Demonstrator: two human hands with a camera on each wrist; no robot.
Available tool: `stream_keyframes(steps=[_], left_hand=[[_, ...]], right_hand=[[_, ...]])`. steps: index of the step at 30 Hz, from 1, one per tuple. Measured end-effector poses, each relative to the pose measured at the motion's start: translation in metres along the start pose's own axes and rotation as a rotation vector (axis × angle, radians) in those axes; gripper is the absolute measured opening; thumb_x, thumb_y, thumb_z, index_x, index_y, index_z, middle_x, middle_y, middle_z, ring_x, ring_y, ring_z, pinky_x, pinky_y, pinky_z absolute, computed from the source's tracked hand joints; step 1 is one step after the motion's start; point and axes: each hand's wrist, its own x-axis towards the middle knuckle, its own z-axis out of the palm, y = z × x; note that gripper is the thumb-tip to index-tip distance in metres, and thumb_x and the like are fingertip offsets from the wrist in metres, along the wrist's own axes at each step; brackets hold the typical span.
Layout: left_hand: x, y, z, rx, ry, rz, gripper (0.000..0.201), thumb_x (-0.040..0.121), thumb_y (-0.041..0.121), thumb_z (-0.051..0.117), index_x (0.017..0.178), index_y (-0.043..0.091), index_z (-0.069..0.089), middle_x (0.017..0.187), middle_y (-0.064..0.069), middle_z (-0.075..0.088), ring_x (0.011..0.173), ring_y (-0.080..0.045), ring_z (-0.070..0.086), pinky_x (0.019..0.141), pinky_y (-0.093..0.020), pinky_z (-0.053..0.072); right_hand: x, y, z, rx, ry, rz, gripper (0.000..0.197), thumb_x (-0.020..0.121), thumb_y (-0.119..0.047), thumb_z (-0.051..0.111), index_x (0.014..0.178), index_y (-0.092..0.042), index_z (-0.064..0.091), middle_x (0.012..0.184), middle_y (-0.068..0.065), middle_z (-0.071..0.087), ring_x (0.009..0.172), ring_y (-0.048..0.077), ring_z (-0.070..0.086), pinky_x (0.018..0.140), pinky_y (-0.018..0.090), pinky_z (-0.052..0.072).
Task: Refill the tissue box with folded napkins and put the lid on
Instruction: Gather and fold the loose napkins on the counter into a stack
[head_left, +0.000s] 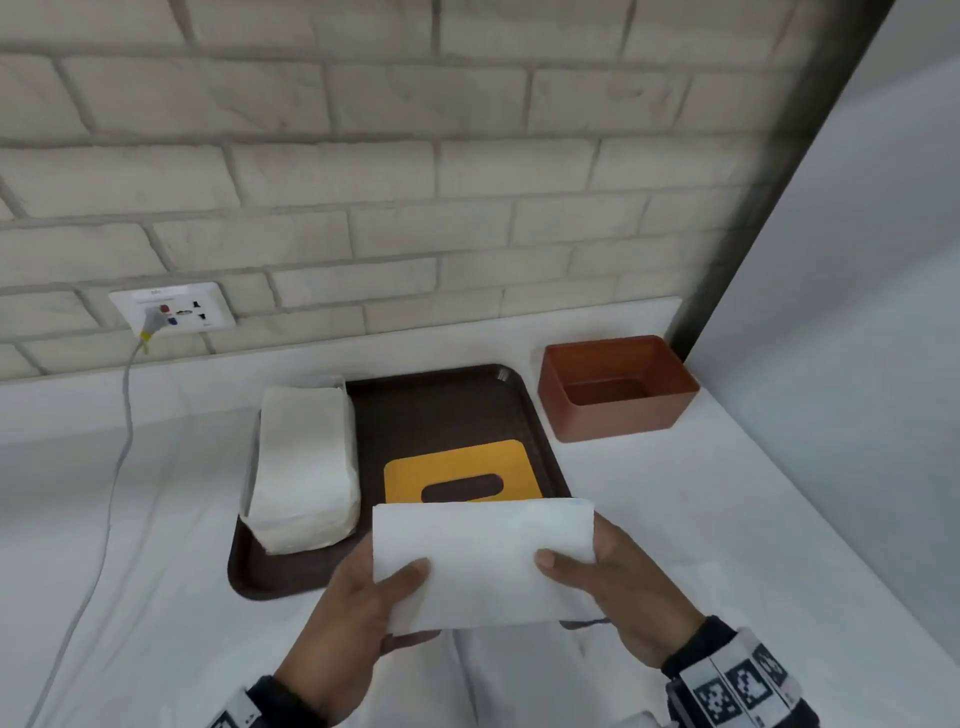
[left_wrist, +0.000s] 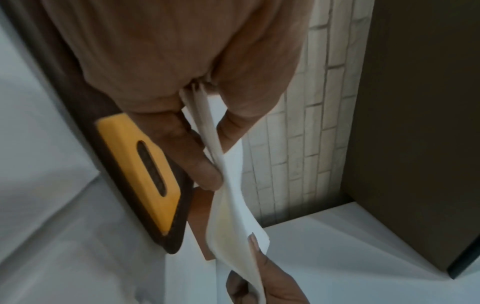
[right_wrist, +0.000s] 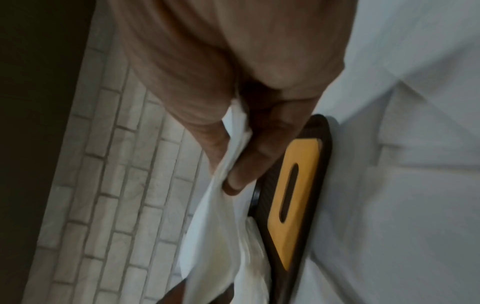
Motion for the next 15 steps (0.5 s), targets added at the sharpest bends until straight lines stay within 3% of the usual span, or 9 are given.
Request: stream_keyframes(steps=[3,6,9,12,15], left_hand=[[0.019,0.018,0.027,0.093,-0.007,0.054,0.025,0.099,0.016,0.058,0.119,0.030,0.060,0.114,0.000,0.073,0.094,-0.018,0.069,0.055,-0.028,0.053],[0.038,0.038,0.061,0.185,-0.019,0.090,0.019,0.101,0.023,0.057,0.118,0.028,0.053,0.109,0.004,0.064,0.091,-0.016,0.064,0.053,-0.025,0.050],[0.069,0.058,0.090,0.200,-0.011,0.081,0.023,0.099,0.021,0.060,0.120,0.024,0.049,0.111,0.004,0.067,0.094,-0.016,0.066,0.056,-0.025,0.054],[0.107,0.076,0.116,0.287,0.031,0.159,0.032,0.096,0.016,0.063,0.124,0.022,0.048,0.110,0.001,0.068,0.092,-0.018,0.068,0.053,-0.026,0.053],[0.148,0.087,0.144,0.434,0.038,0.256,0.043,0.093,0.020,0.066,0.131,0.023,0.044,0.115,-0.001,0.064,0.093,-0.020,0.067,0.049,-0.024,0.053]], right_hand=[[0.007,-0.016,-0.027,-0.008,0.055,-0.055,0.042,0.088,-0.017,0.072,0.129,-0.021,0.063,0.119,0.004,0.073,0.108,0.024,0.070,0.075,0.037,0.060],[0.021,-0.035,-0.060,-0.032,0.136,-0.061,0.033,0.093,-0.009,0.066,0.126,-0.015,0.064,0.119,0.004,0.074,0.111,0.023,0.070,0.095,0.043,0.056],[0.041,-0.061,-0.097,-0.060,0.229,-0.076,0.029,0.090,-0.011,0.070,0.119,-0.012,0.069,0.115,0.006,0.075,0.107,0.023,0.072,0.095,0.040,0.055],[0.067,-0.087,-0.133,-0.114,0.306,-0.098,0.018,0.088,-0.013,0.072,0.106,-0.016,0.073,0.109,0.006,0.077,0.098,0.022,0.074,0.087,0.036,0.057],[0.095,-0.103,-0.164,-0.184,0.323,-0.067,0.021,0.093,-0.014,0.068,0.114,-0.013,0.067,0.113,0.006,0.073,0.097,0.020,0.070,0.085,0.035,0.055]])
